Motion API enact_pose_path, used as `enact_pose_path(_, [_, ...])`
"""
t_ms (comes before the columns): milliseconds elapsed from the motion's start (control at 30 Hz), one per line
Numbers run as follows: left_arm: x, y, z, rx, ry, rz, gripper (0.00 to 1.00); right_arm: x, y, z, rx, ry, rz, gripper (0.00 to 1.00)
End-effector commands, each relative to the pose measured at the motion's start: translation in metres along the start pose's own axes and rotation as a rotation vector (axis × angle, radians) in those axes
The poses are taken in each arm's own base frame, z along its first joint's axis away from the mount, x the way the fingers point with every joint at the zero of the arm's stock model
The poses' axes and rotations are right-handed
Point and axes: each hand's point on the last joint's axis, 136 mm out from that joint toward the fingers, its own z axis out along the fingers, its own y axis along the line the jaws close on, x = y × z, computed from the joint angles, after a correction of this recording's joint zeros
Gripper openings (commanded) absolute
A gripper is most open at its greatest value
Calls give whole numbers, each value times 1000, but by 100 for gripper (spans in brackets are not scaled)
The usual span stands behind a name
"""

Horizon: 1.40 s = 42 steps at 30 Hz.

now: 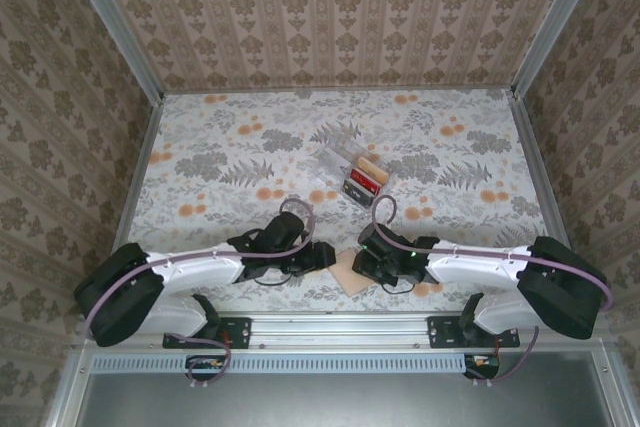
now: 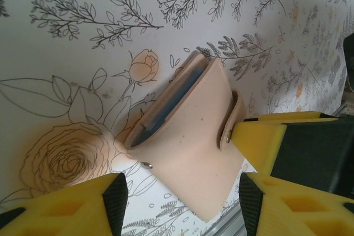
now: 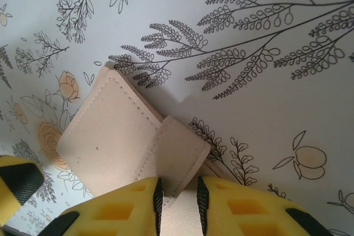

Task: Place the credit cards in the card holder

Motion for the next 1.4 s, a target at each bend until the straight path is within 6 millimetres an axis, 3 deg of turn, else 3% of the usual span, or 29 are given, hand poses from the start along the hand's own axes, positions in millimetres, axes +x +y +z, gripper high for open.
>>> enact_pose_path(0, [-10, -21, 5, 59, -23, -9, 58, 6, -17, 7, 27, 9, 54, 27])
enact_pose_path(233, [-19, -17, 21, 47, -30, -30, 57, 4, -6, 11, -30, 6, 87, 28])
enact_pose_path(533, [-52, -11, 27, 52, -87, -64, 57, 4, 10, 16, -91, 26, 93, 29])
enact_pose_path(700, [-68, -3, 23, 44, -106, -87, 57, -7, 12, 10, -120, 13, 107, 32])
enact_pose_path(767, [-73, -1, 18, 44, -118, -88, 57, -15, 11, -1, -130, -7, 75, 37])
enact_pose_path(967, [-78, -4, -10, -3, -147, -7, 62, -49, -25, -56, 8, -142, -21, 67])
enact_pose_path(1100, [-75, -7, -25, -14, -168, 30, 65, -68, -33, -87, -17, -240, -28, 99])
enact_pose_path(1233, [-72, -9, -34, 3, -181, 28, 69, -71, -10, -96, -239, -308, -80, 100])
enact_pose_path(1367, [-63, -8, -35, 27, -165, 4, 68, -61, -14, -85, -332, -278, -39, 99])
